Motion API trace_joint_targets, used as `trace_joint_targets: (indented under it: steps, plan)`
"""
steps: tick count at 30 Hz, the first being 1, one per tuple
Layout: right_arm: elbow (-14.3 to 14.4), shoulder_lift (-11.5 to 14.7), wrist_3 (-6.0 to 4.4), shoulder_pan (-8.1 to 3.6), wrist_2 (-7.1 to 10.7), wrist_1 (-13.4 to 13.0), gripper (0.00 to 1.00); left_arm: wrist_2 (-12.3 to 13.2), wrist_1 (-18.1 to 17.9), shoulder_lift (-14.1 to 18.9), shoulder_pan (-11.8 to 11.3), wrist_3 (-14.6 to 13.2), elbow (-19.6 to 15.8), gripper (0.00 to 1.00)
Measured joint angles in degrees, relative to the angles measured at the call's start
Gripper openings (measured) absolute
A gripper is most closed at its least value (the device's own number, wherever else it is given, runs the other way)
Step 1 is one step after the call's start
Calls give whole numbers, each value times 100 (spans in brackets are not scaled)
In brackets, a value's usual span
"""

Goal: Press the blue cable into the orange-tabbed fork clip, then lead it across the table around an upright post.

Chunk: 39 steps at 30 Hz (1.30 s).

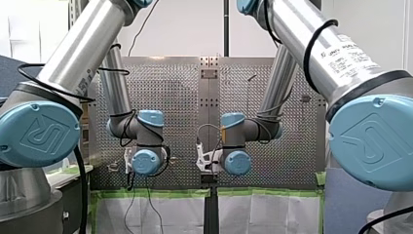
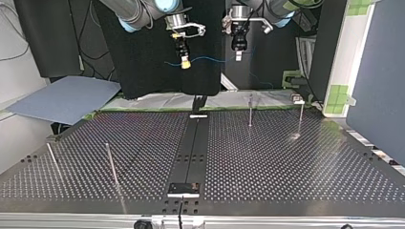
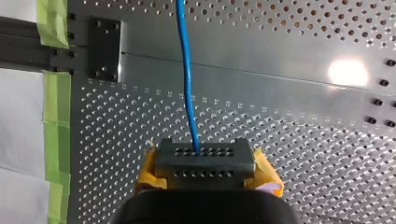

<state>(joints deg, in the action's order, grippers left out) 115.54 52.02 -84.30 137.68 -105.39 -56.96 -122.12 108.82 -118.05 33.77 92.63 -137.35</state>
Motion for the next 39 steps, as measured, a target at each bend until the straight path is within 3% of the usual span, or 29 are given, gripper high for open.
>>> trace_joint_targets:
  steps: [31, 34, 39]
  plan:
    - [-8, -10, 8, -5, -8, 7, 0, -24, -30, -34, -31, -32, -32, 0]
    - [-89, -39, 52, -45, -88, 87, 0, -88, -156, -60, -86, -96, -94, 0]
    - [-301, 123, -36, -53, -317, 316, 0, -279, -174, 94, -76, 21, -131, 0]
